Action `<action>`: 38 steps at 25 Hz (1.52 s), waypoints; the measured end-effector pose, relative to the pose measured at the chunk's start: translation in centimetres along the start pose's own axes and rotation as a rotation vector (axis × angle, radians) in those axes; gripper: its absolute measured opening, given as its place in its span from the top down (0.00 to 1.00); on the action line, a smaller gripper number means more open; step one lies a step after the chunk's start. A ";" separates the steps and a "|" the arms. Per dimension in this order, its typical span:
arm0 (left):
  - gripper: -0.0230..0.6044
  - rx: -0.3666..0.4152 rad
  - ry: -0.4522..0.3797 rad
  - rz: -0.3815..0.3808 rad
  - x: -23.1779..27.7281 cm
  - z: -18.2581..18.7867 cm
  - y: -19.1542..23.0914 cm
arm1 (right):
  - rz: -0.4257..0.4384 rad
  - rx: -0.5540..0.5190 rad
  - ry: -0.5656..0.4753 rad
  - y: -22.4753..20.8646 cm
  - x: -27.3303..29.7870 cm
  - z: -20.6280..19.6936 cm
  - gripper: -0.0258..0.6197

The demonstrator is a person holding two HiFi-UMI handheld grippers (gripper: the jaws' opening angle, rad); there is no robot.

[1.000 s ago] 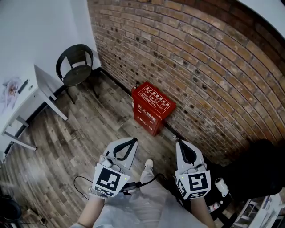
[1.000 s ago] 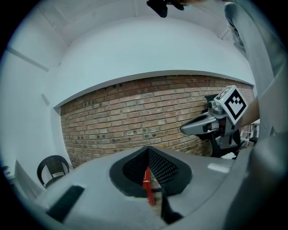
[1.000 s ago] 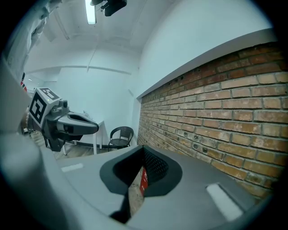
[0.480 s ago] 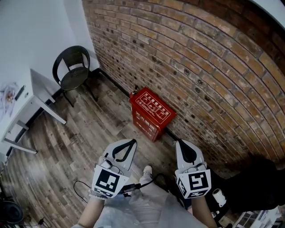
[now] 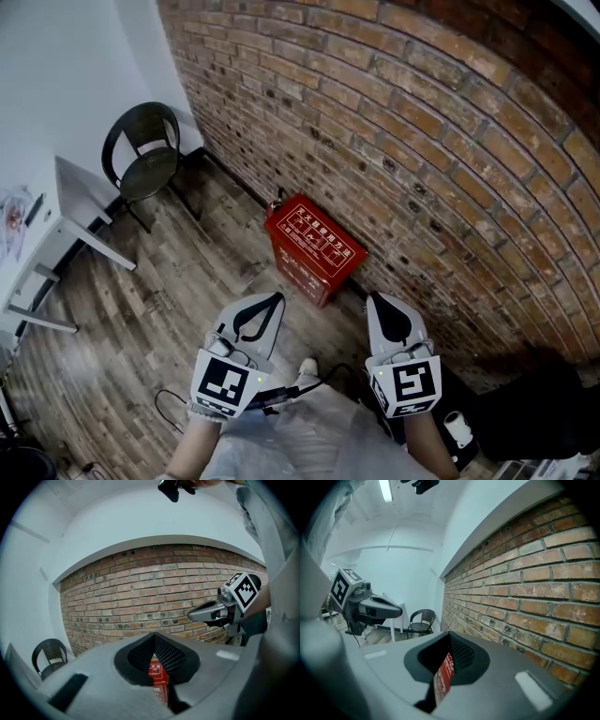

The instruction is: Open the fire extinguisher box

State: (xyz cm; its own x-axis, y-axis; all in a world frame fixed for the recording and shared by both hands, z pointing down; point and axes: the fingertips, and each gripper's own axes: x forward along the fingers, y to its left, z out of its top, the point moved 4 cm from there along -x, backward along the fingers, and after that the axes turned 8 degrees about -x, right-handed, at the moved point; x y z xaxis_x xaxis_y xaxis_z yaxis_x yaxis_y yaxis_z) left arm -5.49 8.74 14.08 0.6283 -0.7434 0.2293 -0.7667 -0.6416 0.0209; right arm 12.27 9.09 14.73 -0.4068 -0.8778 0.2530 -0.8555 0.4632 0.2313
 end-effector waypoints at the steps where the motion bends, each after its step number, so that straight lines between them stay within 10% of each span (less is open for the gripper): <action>1: 0.96 0.002 0.002 -0.001 0.4 0.0 0.1 | 0.000 -0.003 0.000 -0.3 0.2 -0.1 0.95; 38: 0.96 0.013 0.128 -0.172 10.7 -3.5 4.5 | -0.027 0.125 0.151 -2.3 7.9 -6.3 0.95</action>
State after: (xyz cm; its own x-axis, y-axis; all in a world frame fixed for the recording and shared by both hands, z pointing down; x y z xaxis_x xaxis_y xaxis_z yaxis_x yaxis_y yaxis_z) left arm -2.72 -1.41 20.06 0.7271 -0.5934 0.3453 -0.6475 -0.7599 0.0576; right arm 13.07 1.80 22.12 -0.3385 -0.8568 0.3889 -0.9023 0.4129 0.1242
